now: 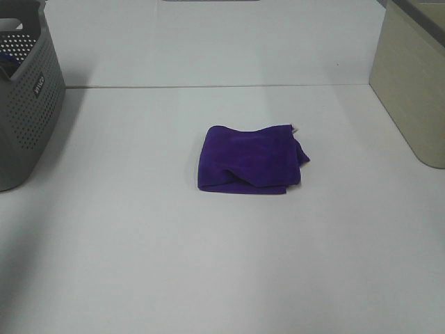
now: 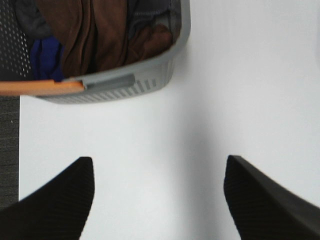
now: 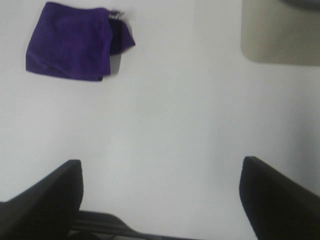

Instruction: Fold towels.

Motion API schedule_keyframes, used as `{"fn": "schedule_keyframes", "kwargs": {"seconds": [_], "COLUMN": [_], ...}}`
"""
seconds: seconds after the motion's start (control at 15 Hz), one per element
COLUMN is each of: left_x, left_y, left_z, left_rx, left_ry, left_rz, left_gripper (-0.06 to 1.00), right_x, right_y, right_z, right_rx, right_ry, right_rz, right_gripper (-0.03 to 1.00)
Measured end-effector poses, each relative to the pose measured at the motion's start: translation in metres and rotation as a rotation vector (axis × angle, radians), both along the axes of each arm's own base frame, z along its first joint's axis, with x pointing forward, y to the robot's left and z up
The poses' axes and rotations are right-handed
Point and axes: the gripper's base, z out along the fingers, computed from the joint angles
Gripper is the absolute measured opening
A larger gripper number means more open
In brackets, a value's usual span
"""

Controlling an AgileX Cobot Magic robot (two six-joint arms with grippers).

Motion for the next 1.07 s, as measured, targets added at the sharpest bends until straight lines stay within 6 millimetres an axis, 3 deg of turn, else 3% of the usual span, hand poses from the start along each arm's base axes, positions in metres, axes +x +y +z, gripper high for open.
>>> {"fn": "schedule_keyframes", "kwargs": {"seconds": [0.2,0.27,0.4,0.53,0.8,1.07], "left_x": [-0.08,-0.121,-0.151,-0.174,-0.195,-0.199], "left_y": [-0.009,-0.013,-0.016,-0.019,-0.021,-0.021], "left_z": [-0.029,-0.058,-0.076,-0.089,-0.106,-0.11], "left_rx": [0.026,0.019,0.01,0.006,-0.002,-0.02], "left_ry": [-0.112,-0.19,-0.283,-0.365,-0.462,-0.504], "left_rz": [-0.015,0.007,0.029,0.039,0.053,-0.025], "left_gripper": [0.67,0.67,0.67,0.67,0.67,0.67], "right_x": [-0.068,-0.102,-0.127,-0.143,-0.176,-0.178], "right_y": [0.0,-0.001,-0.002,-0.002,-0.003,-0.006], "right_z": [-0.052,-0.094,-0.124,-0.129,-0.125,-0.131], "right_rx": [0.002,0.002,0.0,-0.008,-0.014,-0.051], "right_ry": [0.028,-0.02,-0.104,-0.177,-0.43,-0.408], "right_rz": [-0.002,-0.012,-0.021,-0.022,-0.028,-0.036], "right_gripper": [0.83,0.83,0.83,0.83,0.83,0.83]}}
